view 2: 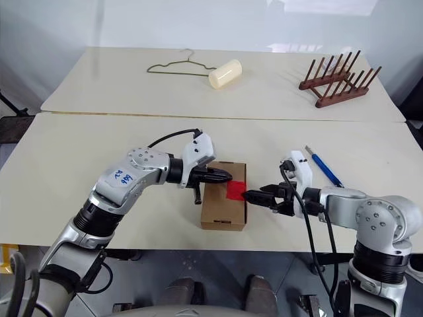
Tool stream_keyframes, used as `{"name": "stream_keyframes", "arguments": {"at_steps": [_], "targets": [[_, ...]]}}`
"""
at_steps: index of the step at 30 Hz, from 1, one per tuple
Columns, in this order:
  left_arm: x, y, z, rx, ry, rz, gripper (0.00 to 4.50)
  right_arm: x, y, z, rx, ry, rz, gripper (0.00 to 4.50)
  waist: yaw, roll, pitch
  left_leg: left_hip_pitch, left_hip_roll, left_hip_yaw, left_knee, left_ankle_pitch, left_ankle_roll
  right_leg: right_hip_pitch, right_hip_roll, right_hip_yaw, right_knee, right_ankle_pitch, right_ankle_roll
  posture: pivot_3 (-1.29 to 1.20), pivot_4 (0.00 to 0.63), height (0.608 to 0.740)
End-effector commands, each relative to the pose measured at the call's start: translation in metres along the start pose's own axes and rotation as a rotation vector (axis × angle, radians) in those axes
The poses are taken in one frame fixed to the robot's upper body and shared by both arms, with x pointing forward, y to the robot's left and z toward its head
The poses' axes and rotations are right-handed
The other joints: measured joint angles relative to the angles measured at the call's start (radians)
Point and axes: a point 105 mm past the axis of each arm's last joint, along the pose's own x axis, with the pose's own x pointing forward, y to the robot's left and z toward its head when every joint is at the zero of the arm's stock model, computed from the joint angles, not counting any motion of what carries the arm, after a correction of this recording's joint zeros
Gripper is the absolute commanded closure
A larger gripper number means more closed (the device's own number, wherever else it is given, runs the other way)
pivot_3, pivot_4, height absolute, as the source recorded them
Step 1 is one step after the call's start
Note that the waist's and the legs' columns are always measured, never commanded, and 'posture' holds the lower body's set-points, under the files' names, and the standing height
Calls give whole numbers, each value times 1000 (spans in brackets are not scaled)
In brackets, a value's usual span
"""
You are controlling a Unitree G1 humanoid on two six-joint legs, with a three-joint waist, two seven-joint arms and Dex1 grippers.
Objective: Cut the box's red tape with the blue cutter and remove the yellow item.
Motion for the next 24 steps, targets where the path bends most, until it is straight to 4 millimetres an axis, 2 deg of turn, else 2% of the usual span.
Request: {"name": "stream_keyframes", "arguments": {"at_steps": [1,7,9,11,18,24], "targets": [[1,-3,-4,0,12,-6,4500,-4,-6,-3,-43,22,-63,52,0,0,0,0,0,0,0,0,0,0,0,0,0,0,0,0,150,740],[1,-8,-12,-2,45,-19,4500,-10,-20,-9,-69,75,-144,52,3,-1,-1,1,0,-1,0,0,0,2,0,0,0,0,0,0,150,740],[2,-5,-31,-13,115,9,4500,-12,-25,-6,-46,70,-167,52,2,-2,-1,2,0,-1,0,0,0,3,0,0,-1,0,0,0,150,740],[3,-7,-41,-43,132,4,4500,-12,-27,-5,-47,84,-176,52,2,-3,-2,3,0,-1,0,0,0,3,0,0,-1,0,0,0,150,740],[2,-13,-60,-76,190,-17,4500,-12,-31,-13,-61,140,-213,52,1,-8,-14,4,0,-2,1,0,1,5,0,0,-1,0,0,0,150,740],[-1,-14,-72,-74,231,-11,4500,-13,-39,-20,-52,177,-278,52,-1,-8,-24,10,1,-4,-4,-1,1,7,0,4,-2,0,-1,0,150,740]]}}
